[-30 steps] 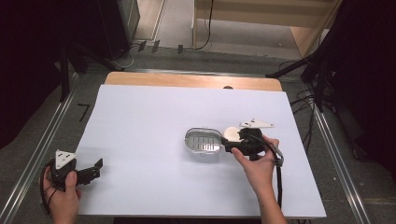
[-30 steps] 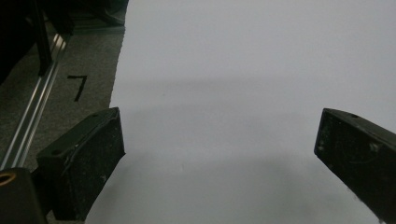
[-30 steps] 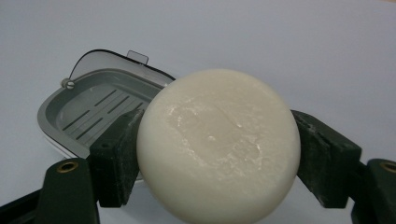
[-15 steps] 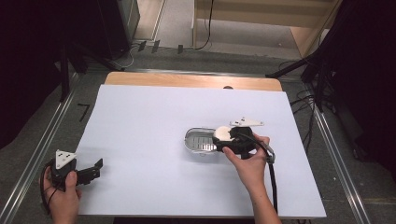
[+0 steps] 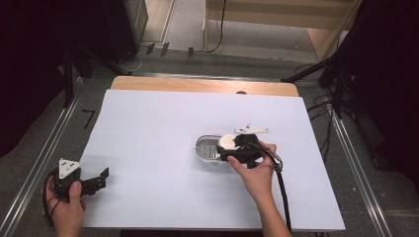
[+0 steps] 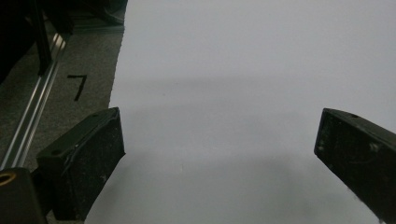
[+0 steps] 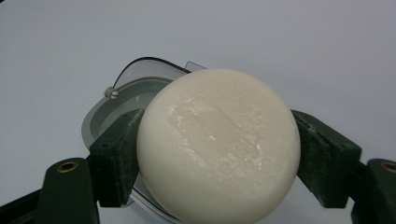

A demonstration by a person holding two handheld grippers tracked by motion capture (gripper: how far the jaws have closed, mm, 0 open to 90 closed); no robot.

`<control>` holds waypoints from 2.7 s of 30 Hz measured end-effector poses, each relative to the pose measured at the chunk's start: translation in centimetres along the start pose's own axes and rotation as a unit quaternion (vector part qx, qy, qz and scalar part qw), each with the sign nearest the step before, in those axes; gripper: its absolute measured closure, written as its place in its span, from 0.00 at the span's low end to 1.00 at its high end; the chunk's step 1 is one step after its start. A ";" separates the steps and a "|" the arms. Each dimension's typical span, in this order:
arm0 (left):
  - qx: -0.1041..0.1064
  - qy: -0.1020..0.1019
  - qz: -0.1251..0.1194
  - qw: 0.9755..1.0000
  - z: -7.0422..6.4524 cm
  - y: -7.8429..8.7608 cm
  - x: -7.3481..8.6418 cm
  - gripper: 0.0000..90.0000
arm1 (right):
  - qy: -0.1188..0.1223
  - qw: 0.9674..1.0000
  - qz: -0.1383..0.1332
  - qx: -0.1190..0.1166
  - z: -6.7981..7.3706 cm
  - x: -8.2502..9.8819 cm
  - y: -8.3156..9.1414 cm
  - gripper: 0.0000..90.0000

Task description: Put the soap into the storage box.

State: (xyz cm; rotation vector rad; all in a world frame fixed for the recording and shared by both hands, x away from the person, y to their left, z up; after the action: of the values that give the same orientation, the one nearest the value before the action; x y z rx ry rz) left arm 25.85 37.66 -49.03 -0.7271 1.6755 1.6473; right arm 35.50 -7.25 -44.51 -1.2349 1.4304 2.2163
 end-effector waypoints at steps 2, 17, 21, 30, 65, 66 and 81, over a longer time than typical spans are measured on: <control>0.001 0.000 0.000 1.000 0.0 0.0 0.0 0.02 | 0.001 1.000 0.002 -0.002 0.2 0.0 -0.2 0.27; 0.001 0.003 -0.001 1.000 0.0 0.0 0.0 0.02 | 0.004 1.000 0.010 -0.011 1.3 -0.3 -1.5 0.27; 0.002 0.003 0.000 1.000 0.0 0.0 0.0 0.02 | 0.004 1.000 0.011 -0.012 1.4 -0.3 -1.7 0.27; 0.002 0.002 0.000 1.000 0.0 0.0 0.0 0.02 | 0.004 1.000 0.019 -0.013 1.7 -0.1 -2.3 0.27; 0.002 0.003 0.000 1.000 0.0 0.0 0.0 0.02 | -0.005 0.999 0.037 -0.024 1.8 0.3 -3.5 0.25; 0.002 0.003 0.000 1.000 0.0 0.0 0.0 0.02 | -0.004 0.999 0.037 -0.025 1.8 0.3 -3.4 0.25; 0.001 0.002 0.000 1.000 0.0 -0.1 0.0 0.02 | -0.017 0.999 0.020 -0.024 1.2 -0.1 -2.5 0.23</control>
State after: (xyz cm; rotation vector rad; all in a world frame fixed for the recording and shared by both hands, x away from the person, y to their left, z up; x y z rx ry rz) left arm 25.89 37.68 -49.06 -0.7296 1.6805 1.6454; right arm 36.42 -4.93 -45.81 -1.1873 1.4104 2.2992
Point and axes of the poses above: each handheld gripper's, and its own axes: y roughly backward along the jaws, x roughly out of its underside, z roughly to its left, the point moved 4 cm from there along -y, roughly forward along the jaws
